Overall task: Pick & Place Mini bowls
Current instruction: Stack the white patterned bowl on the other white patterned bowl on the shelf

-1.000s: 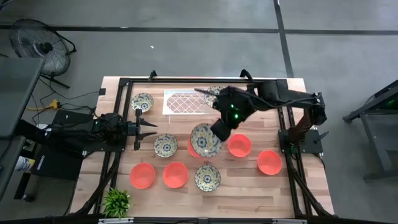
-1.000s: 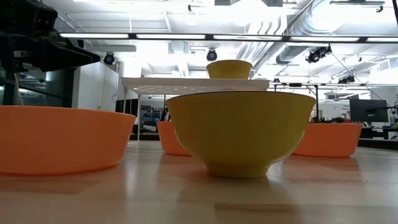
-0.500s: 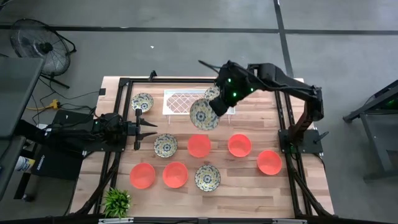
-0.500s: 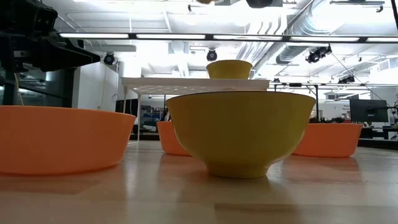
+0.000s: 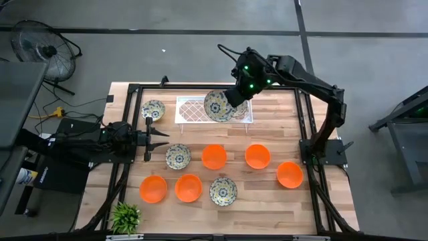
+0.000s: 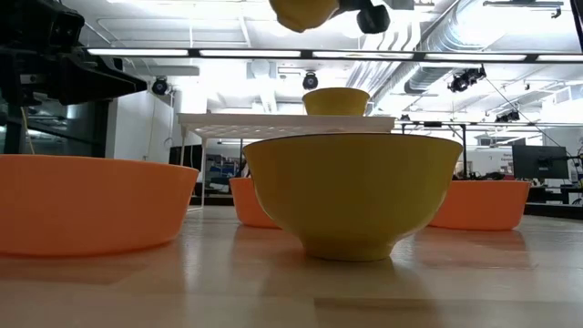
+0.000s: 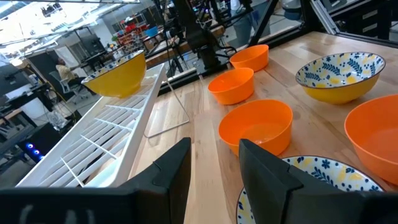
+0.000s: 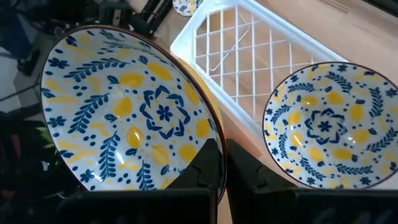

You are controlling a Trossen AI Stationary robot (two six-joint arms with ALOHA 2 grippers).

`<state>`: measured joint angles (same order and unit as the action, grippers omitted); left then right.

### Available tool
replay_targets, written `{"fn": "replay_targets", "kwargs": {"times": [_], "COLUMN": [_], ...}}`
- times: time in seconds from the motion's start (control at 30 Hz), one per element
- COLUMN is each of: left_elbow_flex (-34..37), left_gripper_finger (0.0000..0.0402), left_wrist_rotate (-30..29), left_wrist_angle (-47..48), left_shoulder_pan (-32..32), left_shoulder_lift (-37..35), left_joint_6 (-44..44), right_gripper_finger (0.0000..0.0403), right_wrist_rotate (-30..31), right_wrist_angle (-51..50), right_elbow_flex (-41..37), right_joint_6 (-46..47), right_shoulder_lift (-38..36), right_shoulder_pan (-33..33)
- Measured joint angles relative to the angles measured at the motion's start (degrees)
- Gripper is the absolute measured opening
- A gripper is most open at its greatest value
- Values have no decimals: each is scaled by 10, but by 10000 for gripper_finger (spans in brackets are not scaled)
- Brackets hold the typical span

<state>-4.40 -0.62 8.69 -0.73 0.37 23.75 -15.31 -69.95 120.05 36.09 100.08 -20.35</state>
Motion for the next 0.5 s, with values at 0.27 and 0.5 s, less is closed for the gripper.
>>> {"fn": "replay_targets", "kwargs": {"times": [0.27, 0.5], "left_elbow_flex": [0, 0], "left_gripper_finger": [131, 131], "left_wrist_rotate": [0, 0], "left_wrist_angle": [0, 0], "left_shoulder_pan": [0, 0], "left_shoulder_lift": [0, 0], "left_joint_6": [0, 0], "right_gripper_finger": [0, 0], "right_wrist_rotate": [24, 52], "right_wrist_angle": [-6, -24], "right_elbow_flex": [0, 0], "right_joint_6": [46, 87], "right_shoulder_lift": [10, 20], "right_shoulder_pan": [-9, -10]}}
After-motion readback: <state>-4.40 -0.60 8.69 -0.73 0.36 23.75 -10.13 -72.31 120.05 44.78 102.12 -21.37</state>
